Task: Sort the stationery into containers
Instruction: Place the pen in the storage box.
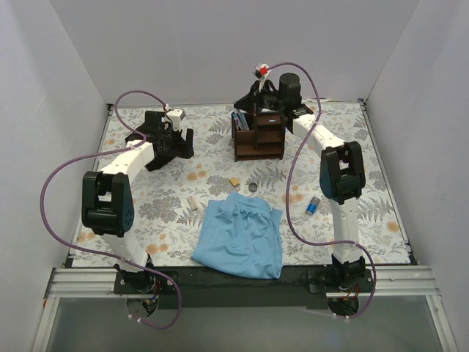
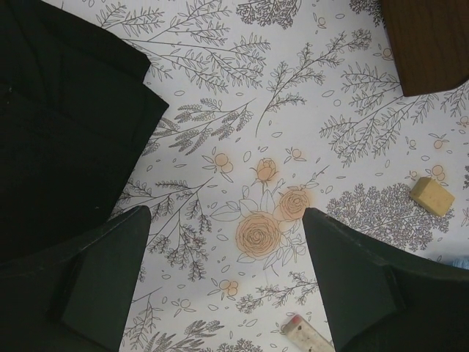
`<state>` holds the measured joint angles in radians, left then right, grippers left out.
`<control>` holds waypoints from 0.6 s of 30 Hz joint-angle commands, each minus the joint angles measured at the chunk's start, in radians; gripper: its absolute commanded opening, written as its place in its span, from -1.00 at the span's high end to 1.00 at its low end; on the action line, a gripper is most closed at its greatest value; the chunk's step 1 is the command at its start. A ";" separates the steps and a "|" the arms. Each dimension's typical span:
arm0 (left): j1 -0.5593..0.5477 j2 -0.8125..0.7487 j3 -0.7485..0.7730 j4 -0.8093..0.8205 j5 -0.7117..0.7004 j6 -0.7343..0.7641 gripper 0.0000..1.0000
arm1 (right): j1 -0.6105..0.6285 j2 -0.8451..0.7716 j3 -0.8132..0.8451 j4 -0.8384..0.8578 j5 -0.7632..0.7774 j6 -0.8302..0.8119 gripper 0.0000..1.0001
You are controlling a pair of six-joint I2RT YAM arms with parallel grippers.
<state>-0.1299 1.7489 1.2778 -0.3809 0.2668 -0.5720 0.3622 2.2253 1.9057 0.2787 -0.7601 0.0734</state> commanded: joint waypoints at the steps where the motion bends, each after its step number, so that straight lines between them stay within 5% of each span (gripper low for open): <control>1: -0.010 0.001 0.032 -0.003 -0.015 0.014 -0.71 | 0.001 -0.015 -0.026 0.059 0.005 -0.018 0.97; 13: -0.016 -0.002 0.029 -0.006 -0.018 0.017 -0.71 | 0.003 -0.036 -0.077 0.065 0.008 -0.030 0.97; 18: -0.019 -0.006 0.028 -0.007 -0.020 0.017 -0.71 | 0.003 -0.052 -0.096 0.065 0.022 -0.040 0.46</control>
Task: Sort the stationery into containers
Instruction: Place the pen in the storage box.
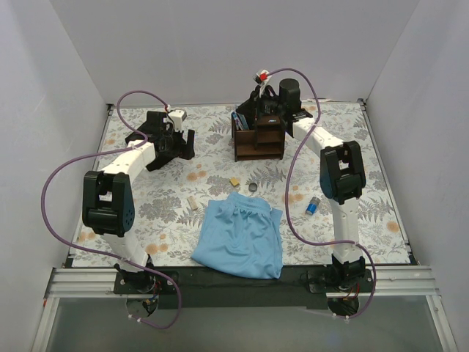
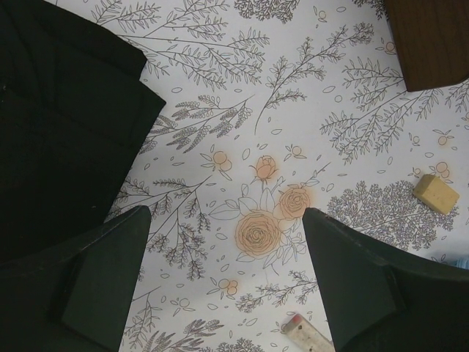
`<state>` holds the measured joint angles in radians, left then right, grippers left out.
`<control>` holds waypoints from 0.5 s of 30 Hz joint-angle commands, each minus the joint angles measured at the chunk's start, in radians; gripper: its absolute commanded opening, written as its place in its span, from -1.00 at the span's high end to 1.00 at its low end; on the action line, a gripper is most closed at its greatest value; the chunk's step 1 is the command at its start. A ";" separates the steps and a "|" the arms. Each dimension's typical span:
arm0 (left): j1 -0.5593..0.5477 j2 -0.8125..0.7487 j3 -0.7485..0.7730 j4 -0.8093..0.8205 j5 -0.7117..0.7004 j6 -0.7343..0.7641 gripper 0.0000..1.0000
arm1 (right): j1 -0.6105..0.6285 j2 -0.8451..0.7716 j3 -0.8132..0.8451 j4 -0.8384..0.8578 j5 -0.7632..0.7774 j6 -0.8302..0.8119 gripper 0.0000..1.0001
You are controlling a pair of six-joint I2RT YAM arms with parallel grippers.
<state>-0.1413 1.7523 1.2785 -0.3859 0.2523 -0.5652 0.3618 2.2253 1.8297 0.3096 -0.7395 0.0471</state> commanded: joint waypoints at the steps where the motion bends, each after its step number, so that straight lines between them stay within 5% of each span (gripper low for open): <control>1: -0.007 -0.011 0.025 -0.001 -0.002 0.011 -0.71 | 0.002 -0.058 -0.021 0.033 0.006 -0.015 0.42; 6: -0.007 -0.030 0.002 0.028 -0.010 0.007 -0.71 | -0.011 -0.154 -0.062 0.026 0.046 -0.038 0.04; 15: -0.006 -0.151 -0.099 0.105 -0.012 0.045 -0.72 | -0.029 -0.424 -0.289 -0.156 0.089 -0.164 0.01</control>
<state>-0.1459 1.7237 1.2236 -0.3271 0.2474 -0.5552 0.3397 1.9858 1.6592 0.2077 -0.6754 -0.0338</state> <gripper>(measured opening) 0.858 0.495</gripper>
